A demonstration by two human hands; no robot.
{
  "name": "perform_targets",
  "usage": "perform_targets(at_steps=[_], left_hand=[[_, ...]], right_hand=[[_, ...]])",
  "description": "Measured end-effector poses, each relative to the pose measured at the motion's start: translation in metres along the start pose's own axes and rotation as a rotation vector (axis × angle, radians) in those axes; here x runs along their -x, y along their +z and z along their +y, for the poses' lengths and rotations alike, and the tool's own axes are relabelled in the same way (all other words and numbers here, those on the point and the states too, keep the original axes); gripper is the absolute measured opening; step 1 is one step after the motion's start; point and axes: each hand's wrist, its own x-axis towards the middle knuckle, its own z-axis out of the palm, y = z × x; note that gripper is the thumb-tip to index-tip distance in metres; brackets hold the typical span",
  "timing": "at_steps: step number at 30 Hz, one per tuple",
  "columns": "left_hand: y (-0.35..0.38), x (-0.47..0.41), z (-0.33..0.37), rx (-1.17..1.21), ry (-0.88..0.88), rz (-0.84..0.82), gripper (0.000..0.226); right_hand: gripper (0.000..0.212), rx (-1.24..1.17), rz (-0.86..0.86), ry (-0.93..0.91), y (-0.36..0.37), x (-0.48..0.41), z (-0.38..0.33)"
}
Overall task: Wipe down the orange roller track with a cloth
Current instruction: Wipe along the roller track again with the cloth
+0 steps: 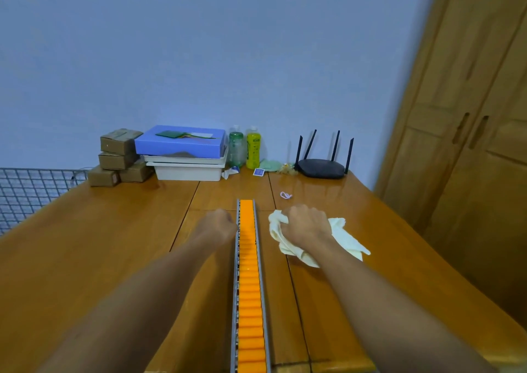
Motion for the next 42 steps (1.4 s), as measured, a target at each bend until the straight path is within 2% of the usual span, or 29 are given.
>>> perform_targets(at_steps=[15,23,31,36,42], left_hand=[[0.036,-0.084,-0.006,0.011,-0.076,-0.034,0.013],[0.047,-0.104,-0.019,0.171,-0.131,-0.105,0.008],[0.040,-0.111,-0.024,0.227,-0.149,-0.152,0.009],[0.039,-0.112,-0.025,0.266,-0.162,-0.158,0.011],[0.040,-0.110,-0.024,0.314,-0.183,-0.158,0.011]], right_hand=[[0.032,-0.063,-0.035,0.027,0.053,-0.083,0.008],[0.034,-0.140,-0.040,0.062,0.083,-0.123,0.000],[0.032,-0.191,-0.084,0.080,0.105,-0.142,-0.021],[0.032,-0.230,-0.089,0.068,0.112,-0.145,-0.022],[0.039,-0.188,-0.091,-0.040,0.113,-0.141,-0.019]])
